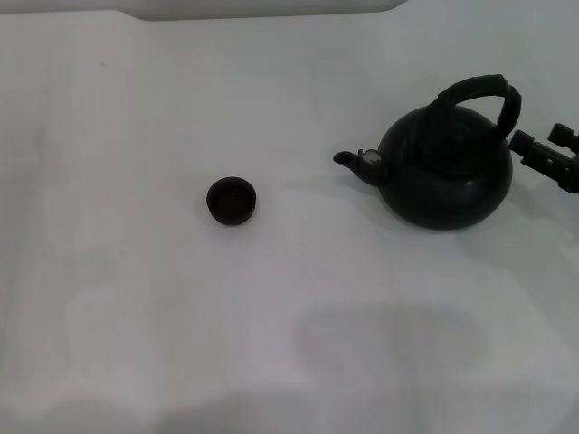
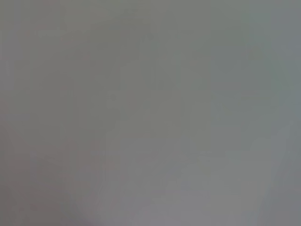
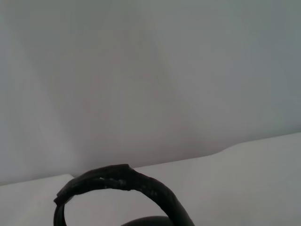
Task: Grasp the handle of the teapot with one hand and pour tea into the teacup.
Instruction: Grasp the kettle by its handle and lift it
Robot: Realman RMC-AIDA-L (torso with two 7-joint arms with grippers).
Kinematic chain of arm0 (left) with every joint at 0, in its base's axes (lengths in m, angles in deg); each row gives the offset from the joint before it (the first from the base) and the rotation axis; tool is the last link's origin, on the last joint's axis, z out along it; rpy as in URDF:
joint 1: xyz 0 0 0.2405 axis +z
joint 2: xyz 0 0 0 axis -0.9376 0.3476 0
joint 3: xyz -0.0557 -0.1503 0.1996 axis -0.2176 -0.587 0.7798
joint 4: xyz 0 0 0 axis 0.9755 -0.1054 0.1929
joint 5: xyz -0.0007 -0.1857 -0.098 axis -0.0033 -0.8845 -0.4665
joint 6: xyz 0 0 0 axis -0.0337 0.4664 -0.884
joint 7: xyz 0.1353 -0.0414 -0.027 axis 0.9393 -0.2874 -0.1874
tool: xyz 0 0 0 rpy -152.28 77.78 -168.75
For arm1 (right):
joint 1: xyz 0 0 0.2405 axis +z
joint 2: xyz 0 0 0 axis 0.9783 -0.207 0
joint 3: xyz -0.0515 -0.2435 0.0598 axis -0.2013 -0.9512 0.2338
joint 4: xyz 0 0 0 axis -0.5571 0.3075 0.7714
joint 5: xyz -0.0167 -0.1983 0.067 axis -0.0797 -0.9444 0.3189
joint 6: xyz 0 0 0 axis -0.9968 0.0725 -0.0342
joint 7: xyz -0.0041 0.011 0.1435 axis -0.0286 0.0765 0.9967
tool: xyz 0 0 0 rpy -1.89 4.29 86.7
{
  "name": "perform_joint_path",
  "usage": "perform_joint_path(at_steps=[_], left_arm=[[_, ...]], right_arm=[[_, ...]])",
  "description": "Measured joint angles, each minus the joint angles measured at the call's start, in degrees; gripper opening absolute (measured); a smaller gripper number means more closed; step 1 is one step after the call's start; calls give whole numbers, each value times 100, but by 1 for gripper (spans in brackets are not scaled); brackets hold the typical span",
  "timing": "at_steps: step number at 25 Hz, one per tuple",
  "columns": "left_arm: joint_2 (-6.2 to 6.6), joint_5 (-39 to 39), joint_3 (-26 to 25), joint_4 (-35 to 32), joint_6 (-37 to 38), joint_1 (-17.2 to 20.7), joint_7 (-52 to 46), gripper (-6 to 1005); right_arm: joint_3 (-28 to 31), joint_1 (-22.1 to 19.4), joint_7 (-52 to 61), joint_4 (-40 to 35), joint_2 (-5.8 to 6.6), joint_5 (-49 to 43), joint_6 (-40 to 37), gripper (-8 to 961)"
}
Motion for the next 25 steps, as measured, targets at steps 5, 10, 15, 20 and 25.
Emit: perform_joint_path(at_steps=[5, 10, 15, 20, 25], left_arm=[[0, 0, 0, 0, 1, 2, -17, 878], [0, -1, 0, 0, 9, -5, -23, 878], [0, -1, 0, 2, 9, -5, -23, 877], [0, -2, 0, 9, 9, -17, -23, 877], [0, -2, 0, 9, 53, -29, -23, 877]], right_arm=[[0, 240, -3, 244, -16, 58, 30, 855], [5, 441, -35, 460, -19, 184, 44, 854], [8, 575, -38, 520, -18, 193, 48, 854], [-2, 673, -37, 574, -17, 193, 43, 855], [-70, 872, -25, 782, -9, 192, 1, 834]])
